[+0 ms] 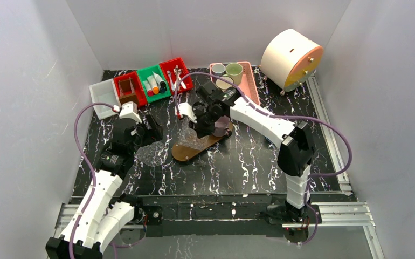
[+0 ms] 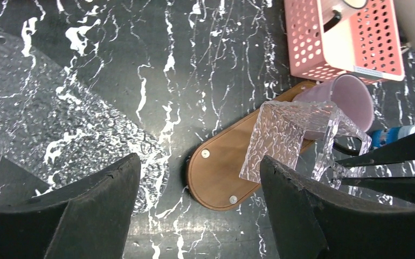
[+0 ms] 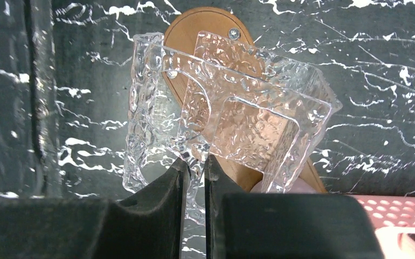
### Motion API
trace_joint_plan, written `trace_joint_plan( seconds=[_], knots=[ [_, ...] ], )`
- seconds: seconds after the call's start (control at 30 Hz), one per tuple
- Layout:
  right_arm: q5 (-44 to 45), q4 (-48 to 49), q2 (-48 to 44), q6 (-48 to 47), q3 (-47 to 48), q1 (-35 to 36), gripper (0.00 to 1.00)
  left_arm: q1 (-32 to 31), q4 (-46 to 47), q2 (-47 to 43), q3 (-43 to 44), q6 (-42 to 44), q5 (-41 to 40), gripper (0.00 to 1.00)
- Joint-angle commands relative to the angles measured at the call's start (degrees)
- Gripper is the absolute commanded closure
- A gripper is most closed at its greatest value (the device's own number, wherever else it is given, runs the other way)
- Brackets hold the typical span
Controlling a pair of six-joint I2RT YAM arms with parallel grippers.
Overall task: Prepare toiletry sets of a toothbrush and toothpaste on the tray
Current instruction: Place the toothpaste holder on the tray.
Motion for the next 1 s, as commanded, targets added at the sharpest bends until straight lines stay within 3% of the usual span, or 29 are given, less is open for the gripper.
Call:
trace_joint_plan(
  seconds=[0.0,0.17,0.5,0.97],
  knots=[
    [3.04,-8.79,3.61,-12.78,7.17,1.37,0.99,0.33,-2.62,-0.73,-0.01,1.27,-4.26,0.21],
    [4.94,-12.69,7.24,-18.09,10.9,2.08,0.99,0.33,-2.82,-1.07,-0.89,1.62,-7.84,0.2],
    [7.02,-16.09,13.28,-19.86,15.89,2.12,0.95,0.3,-3.7,-1.66,-1.13,1.1,-11.57,0.2],
    [9.29,-13.66,15.56,-20.38,16.2,2.67,0.7,0.21,-1.15,-1.89,-2.58,-0.66,-7.71,0.2]
  ],
)
